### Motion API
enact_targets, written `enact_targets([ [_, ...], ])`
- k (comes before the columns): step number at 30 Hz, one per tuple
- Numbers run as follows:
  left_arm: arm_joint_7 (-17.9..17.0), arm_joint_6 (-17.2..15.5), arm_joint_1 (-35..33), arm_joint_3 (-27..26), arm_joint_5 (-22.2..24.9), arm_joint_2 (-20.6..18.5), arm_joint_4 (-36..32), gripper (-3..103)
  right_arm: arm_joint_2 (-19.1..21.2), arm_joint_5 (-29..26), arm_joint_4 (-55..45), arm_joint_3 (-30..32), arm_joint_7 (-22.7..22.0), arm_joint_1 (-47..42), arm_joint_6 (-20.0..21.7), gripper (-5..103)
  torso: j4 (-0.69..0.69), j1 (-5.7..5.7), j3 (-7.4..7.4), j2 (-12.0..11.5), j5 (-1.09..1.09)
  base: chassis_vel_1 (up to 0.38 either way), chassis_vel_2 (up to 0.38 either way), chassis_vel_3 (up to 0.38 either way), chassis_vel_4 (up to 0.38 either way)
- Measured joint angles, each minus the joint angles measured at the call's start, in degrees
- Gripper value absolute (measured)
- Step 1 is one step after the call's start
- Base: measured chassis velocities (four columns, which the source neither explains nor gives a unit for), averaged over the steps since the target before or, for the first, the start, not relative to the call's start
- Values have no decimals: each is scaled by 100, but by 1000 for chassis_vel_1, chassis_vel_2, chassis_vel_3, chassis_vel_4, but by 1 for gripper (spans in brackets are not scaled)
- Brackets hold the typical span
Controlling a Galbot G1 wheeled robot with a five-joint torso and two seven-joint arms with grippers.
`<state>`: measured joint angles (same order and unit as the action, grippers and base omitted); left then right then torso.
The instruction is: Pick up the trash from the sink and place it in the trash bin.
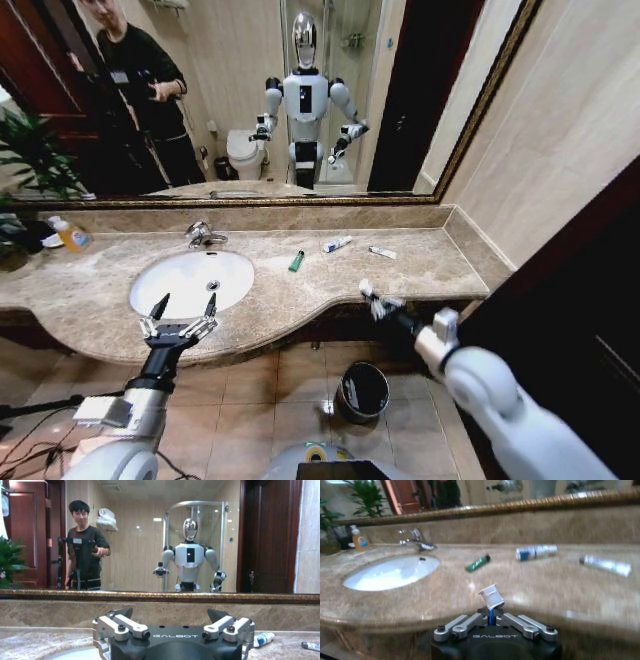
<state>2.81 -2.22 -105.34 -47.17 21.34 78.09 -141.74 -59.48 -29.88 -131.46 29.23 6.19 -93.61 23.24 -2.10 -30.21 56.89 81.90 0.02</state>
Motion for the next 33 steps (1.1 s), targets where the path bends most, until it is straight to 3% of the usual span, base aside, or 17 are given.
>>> enact_targets([
  [6, -1, 0, 0, 0, 0, 0, 0, 100, -520, 498, 939, -45, 369, -193, -295, 3, 0, 0, 1, 0, -2, 0, 0, 0, 0],
  [13, -1, 0, 0, 0, 0, 0, 0, 100, -1077, 1301, 2660, -227, 557, 268, -771, 3, 0, -1, 1, -1, -2, 0, 0, 0, 0],
  [33, -1, 0, 0, 0, 0, 0, 0, 100, -2018, 2260, 5709, -407, 540, 1772, -1514, 1, -1, -2, 2, -1, -2, 0, 0, 0, 0],
])
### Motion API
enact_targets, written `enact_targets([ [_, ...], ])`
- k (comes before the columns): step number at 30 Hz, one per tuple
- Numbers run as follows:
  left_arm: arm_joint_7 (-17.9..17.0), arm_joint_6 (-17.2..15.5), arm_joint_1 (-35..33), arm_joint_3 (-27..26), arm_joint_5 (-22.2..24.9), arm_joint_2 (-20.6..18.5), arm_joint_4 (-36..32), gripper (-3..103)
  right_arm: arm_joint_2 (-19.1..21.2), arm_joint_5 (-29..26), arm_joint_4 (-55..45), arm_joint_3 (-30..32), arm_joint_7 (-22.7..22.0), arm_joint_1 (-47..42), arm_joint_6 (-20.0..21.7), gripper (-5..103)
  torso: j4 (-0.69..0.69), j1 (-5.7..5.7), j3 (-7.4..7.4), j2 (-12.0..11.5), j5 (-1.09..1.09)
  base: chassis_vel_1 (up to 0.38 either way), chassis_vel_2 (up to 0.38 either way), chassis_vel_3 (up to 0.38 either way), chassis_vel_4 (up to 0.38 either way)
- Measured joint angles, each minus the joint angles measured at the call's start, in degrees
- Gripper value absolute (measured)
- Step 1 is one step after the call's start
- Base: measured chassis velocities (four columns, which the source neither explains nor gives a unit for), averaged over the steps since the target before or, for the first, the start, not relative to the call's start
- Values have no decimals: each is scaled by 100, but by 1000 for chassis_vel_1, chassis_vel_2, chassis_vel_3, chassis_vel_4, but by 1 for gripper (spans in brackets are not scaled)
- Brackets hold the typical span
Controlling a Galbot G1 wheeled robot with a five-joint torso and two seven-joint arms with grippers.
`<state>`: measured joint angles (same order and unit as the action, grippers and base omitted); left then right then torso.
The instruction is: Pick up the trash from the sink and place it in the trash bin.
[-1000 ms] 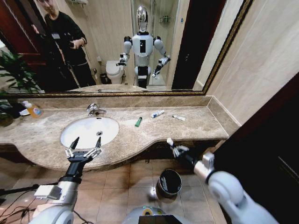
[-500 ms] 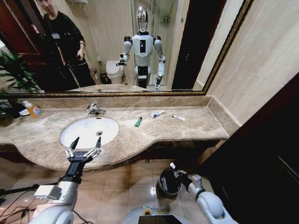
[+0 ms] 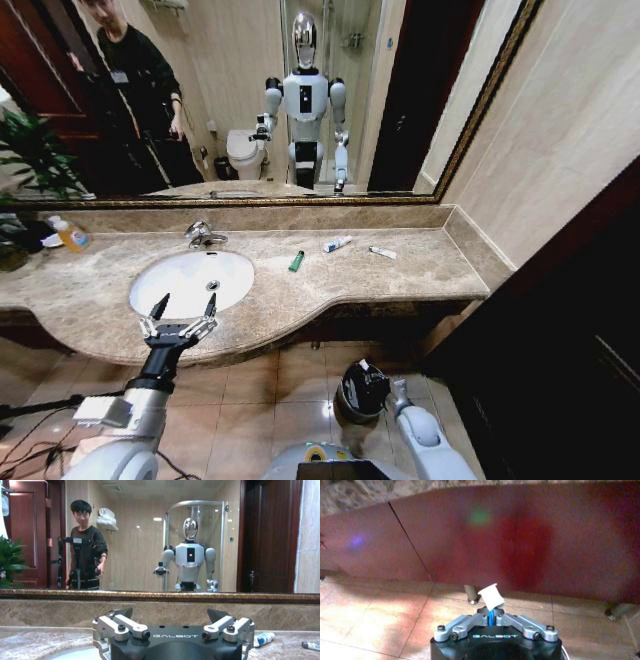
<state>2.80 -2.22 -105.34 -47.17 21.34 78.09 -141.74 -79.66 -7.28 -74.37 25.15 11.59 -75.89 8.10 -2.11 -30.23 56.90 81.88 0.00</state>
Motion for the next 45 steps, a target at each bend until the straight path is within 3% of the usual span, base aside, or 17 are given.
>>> enact_targets([
  [3, 0, 0, 0, 0, 0, 0, 0, 100, -135, 104, 205, 10, -129, 90, -57, 15, 0, 0, 0, 0, -1, 0, 0, 0, 0],
  [13, 0, 0, 0, 0, 0, 0, 0, 100, -203, 170, 204, 12, -169, 18, -84, 48, 0, 0, 0, 0, 0, 0, 0, 0, 0],
  [16, 0, 0, 0, 0, 0, 0, 0, 100, -161, 152, 123, 35, -174, -57, -84, 64, 0, 0, 0, 0, 0, 0, 0, 0, 0],
  [18, 0, 0, 0, 0, 0, 0, 0, 100, -145, 142, 103, 44, -174, -81, -84, 64, 0, 0, 0, 0, 0, 0, 0, 0, 0],
  [22, 0, 0, 0, 0, 0, 0, 0, 100, -48, 9, -77, 86, -174, -251, -84, 85, 0, 0, 0, 0, 0, 0, 0, 0, 0],
  [24, 0, 0, 0, 0, 0, 0, 0, 100, -35, -8, -114, 89, -174, -279, -84, 85, 0, 0, 0, 0, 0, 0, 0, 0, 0],
  [27, 0, 0, 0, 0, 0, 0, 0, 100, 85, -136, -502, 93, -184, -502, -84, 98, 0, 0, 0, 0, -1, 0, 0, 0, 0],
  [31, 1, 0, 0, 0, 0, 0, 0, 100, 274, -335, -1079, 93, -249, -818, -30, 100, 0, 0, 0, 0, -2, 0, 0, 0, 0],
  [35, 0, 0, 0, 0, 0, 0, 0, 100, 795, -846, -2556, 251, -455, -1666, 41, 100, 1, 1, -1, 0, 0, 0, 0, 0, 0],
  [40, 1, 0, 0, 0, 0, 0, 0, 100, 1110, -1166, -3710, 476, -614, -2237, 8, 100, 1, 1, -1, 1, 1, 0, 0, 0, 0],
  [45, 0, 0, 0, 0, 0, 0, 0, 100, 1386, -1451, -4651, 680, -929, -2080, 91, 100, 1, 1, -1, 0, -1, 0, 0, 0, 0],
])
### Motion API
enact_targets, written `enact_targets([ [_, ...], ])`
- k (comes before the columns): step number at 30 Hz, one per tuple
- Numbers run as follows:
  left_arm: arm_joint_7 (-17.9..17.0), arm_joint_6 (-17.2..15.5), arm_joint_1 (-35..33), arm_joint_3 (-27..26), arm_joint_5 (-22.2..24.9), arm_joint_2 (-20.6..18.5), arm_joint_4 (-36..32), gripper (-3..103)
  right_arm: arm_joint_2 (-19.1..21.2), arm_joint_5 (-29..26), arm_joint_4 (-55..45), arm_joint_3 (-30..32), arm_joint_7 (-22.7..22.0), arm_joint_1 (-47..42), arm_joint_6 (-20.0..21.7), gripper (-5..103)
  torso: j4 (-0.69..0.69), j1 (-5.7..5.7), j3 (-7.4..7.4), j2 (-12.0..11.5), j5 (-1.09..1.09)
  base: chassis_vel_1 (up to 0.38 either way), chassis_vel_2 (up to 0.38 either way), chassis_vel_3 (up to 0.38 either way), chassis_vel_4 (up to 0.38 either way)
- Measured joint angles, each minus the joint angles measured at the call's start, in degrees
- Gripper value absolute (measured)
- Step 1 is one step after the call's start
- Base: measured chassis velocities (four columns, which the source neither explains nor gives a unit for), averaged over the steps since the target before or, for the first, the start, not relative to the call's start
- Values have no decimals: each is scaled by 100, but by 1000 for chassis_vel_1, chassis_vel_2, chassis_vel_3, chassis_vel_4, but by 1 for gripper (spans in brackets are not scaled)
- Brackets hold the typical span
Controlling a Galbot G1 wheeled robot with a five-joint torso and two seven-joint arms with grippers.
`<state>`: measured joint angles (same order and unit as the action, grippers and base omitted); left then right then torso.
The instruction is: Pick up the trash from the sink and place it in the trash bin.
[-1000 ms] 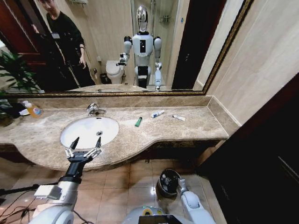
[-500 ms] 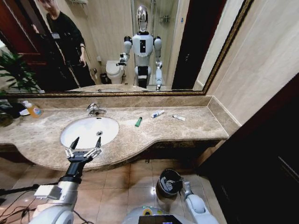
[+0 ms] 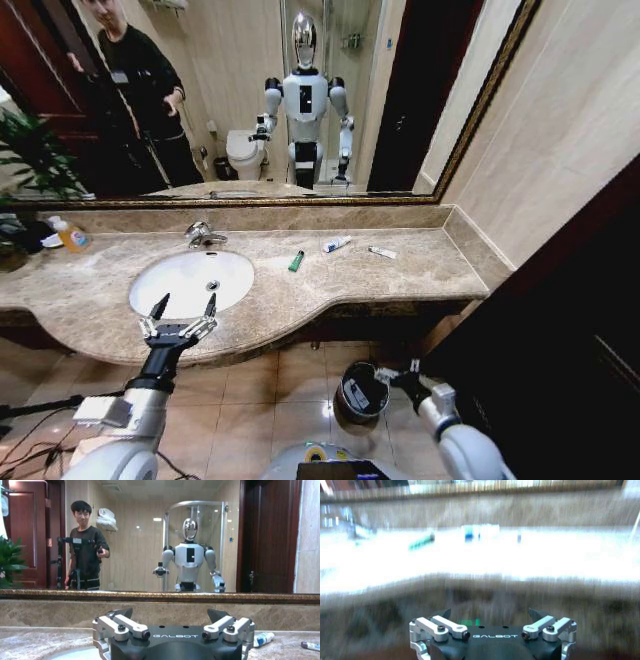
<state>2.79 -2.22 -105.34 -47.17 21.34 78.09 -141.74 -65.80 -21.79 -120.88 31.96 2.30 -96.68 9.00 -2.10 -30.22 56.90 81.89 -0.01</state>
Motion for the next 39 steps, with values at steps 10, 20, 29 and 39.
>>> enact_targets([
  [10, 0, 0, 0, 0, 0, 0, 0, 100, 626, -984, 80, -42, 162, 1790, 750, 100, -1, -1, 1, 0, 0, 0, 0, 0, 0],
  [20, 0, 0, 0, 0, 0, 0, 0, 100, 1312, -1172, 2718, -459, 2623, 4167, 741, 100, -1, -2, 2, -1, -1, 0, 0, 0, 0],
  [29, 0, 0, 0, 0, 0, -1, 0, 100, 1343, -1094, 4612, -1537, 3493, 6010, 410, 100, -1, -2, 2, -1, 1, 0, 0, 0, 0],
  [39, 0, 0, 0, 0, 0, 0, 0, 100, 971, -768, 5870, -2295, 3732, 7075, 318, 100, -1, -1, 1, -1, 1, 0, 0, 0, 0],
])
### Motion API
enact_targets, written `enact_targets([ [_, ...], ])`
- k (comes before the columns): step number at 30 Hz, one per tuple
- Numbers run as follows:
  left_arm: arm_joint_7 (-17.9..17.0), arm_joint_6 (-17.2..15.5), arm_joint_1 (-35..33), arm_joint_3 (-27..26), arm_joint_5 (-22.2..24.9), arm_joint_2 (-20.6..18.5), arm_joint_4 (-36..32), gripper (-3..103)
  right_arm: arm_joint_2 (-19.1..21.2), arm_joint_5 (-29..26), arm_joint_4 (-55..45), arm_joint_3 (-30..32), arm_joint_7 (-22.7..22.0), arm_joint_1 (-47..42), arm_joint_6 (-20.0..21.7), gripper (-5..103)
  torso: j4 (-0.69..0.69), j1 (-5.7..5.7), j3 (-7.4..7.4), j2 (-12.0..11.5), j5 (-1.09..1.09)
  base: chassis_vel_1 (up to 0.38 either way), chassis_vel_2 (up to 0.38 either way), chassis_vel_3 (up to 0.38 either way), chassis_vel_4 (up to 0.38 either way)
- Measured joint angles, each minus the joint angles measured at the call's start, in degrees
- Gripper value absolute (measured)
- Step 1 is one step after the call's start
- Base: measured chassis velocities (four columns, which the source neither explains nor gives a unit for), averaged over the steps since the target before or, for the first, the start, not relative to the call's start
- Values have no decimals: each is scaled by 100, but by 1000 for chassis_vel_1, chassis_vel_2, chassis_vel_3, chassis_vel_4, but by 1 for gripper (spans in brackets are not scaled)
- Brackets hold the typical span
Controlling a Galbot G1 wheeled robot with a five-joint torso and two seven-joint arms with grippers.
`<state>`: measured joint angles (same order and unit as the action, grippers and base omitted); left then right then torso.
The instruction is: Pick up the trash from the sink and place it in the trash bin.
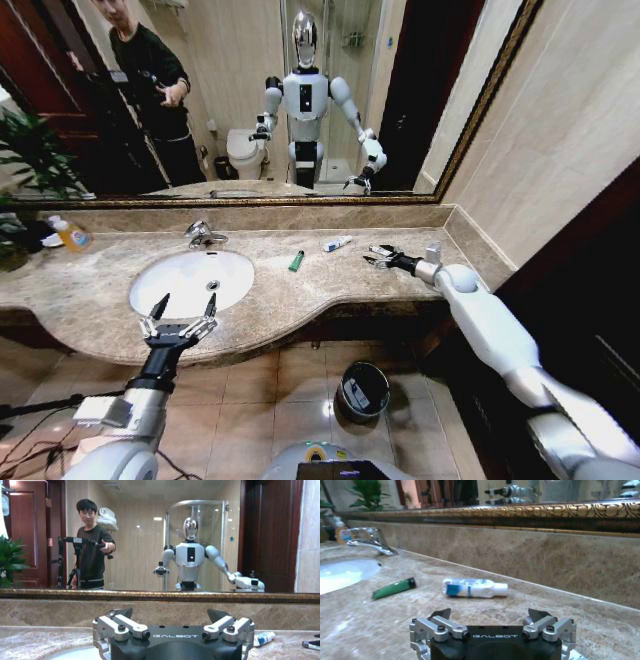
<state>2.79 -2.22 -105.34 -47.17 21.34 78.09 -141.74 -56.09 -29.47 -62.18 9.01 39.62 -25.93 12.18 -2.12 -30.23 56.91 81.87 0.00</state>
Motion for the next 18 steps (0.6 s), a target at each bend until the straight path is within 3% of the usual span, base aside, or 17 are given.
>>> enact_targets([
  [18, 0, 0, 0, 0, 0, 0, 0, 100, -228, 415, 1275, -253, -98, 847, 40, 102, 0, 1, -1, 0, 0, 0, 0, 0, 0],
])
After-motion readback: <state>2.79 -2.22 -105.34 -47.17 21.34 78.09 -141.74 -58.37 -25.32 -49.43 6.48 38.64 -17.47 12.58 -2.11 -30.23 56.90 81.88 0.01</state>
